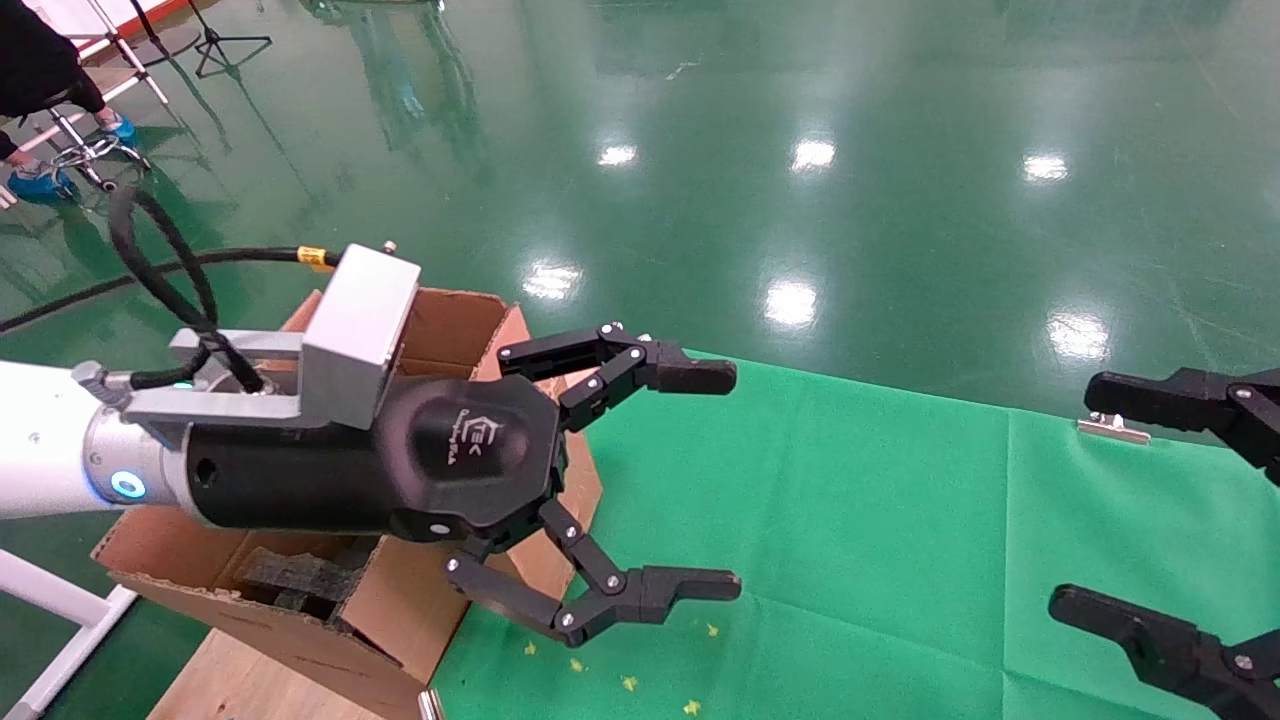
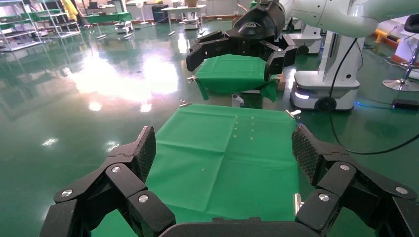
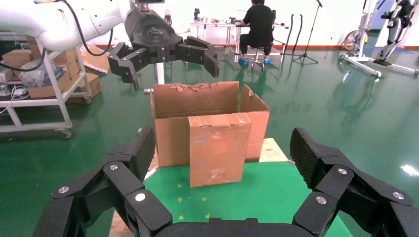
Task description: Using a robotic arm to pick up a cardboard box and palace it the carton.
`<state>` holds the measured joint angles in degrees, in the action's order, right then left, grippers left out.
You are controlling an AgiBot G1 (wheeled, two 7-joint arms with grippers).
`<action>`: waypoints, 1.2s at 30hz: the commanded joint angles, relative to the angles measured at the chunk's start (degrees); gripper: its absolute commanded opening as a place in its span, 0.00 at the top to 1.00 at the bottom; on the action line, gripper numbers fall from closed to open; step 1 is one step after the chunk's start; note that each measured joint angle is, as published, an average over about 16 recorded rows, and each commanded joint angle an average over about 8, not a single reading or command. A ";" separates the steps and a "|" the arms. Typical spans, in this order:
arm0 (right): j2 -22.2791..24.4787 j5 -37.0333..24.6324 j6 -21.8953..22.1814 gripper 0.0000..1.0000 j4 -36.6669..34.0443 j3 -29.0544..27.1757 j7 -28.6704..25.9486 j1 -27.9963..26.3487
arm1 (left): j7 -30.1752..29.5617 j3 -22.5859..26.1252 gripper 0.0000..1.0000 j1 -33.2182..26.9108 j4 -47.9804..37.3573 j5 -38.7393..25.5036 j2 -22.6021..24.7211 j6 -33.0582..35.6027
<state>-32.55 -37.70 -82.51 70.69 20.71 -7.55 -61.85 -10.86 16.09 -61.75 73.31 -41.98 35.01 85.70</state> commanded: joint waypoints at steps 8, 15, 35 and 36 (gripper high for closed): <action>0.00 0.00 0.00 0.00 0.00 0.00 0.00 0.00 | 0.00 0.00 0.00 0.00 0.00 0.00 0.00 0.00; 0.00 0.00 0.00 0.17 0.00 0.00 0.00 0.00 | 0.00 0.00 0.00 0.00 0.00 0.00 0.00 0.00; 0.00 0.00 0.00 1.00 0.00 0.00 0.00 0.00 | -2.51 0.50 0.00 -2.31 -0.12 -4.07 -3.17 -1.45; 0.00 0.00 0.00 1.00 0.00 0.00 0.00 0.00 | -3.63 0.88 0.00 -3.06 0.16 -5.49 -4.02 -1.73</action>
<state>-32.55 -37.70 -82.51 70.69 20.71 -7.55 -61.85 -16.50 17.70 -65.80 74.03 -48.84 30.75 84.22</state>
